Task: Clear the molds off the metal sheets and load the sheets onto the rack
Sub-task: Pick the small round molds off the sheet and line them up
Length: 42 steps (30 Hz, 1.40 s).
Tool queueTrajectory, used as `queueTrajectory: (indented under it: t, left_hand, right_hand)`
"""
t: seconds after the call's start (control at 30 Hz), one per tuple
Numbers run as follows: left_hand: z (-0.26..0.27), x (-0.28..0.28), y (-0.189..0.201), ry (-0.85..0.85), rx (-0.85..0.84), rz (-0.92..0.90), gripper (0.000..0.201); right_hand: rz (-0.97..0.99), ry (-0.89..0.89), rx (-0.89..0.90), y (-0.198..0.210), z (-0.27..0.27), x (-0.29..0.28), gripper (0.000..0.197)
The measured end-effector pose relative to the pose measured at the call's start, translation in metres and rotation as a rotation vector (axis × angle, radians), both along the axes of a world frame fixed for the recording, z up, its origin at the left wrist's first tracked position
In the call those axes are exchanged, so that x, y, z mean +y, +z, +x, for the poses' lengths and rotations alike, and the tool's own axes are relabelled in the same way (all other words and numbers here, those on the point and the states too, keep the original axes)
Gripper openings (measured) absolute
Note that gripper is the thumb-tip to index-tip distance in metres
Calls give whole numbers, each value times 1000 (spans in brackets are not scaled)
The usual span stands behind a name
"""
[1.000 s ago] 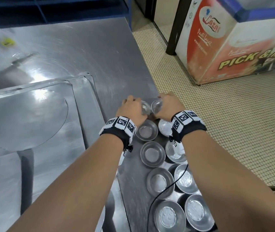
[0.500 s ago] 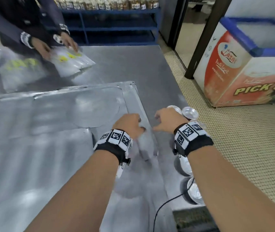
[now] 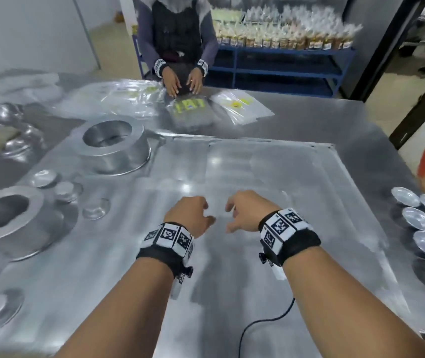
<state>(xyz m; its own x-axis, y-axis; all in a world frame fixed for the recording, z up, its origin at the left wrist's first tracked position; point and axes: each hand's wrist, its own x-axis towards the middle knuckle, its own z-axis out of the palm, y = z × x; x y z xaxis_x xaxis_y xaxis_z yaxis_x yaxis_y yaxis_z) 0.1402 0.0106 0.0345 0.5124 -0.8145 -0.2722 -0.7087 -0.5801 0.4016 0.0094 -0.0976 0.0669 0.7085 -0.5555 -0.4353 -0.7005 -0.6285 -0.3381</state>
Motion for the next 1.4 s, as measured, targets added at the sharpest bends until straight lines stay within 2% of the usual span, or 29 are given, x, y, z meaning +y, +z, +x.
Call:
queueTrajectory:
  t: [0.27,0.53,0.6,0.8,0.9,1.03,1.17,1.33,1.4]
  left_hand:
    - [112,135,-24,281,9,60,43]
    - [178,248,-49,569,0,128,45]
    - [188,268,-57,620,-12,185,44]
    - [197,298,-66,748,-34,360,43]
    - [200,305,-72,799,16,335,42]
    - [207,306,-69,796,36,343,39]
    - [206,300,-60,745,28,367,38]
    - [186,283,-45,553,-202,539,38]
    - [181,277,-46,511,-228,565,39]
  right_hand:
    - [-17,237,3,-17,141,97,57]
    - [-63,349,35,-49,239,145,52]
    - [-85,346,24,-56,259,151,53]
    - [-145,349,-30,-84,304,156,73]
    - [-142,318,-25,-96,320,157,77]
    - [-160,312,-20,-108,333,156,78]
    - [-200,313,-54,-111,335,154,69]
    - [-125,301,-171,-106,326,152,65]
    - [-125,319,-191,-103,320,152,64]
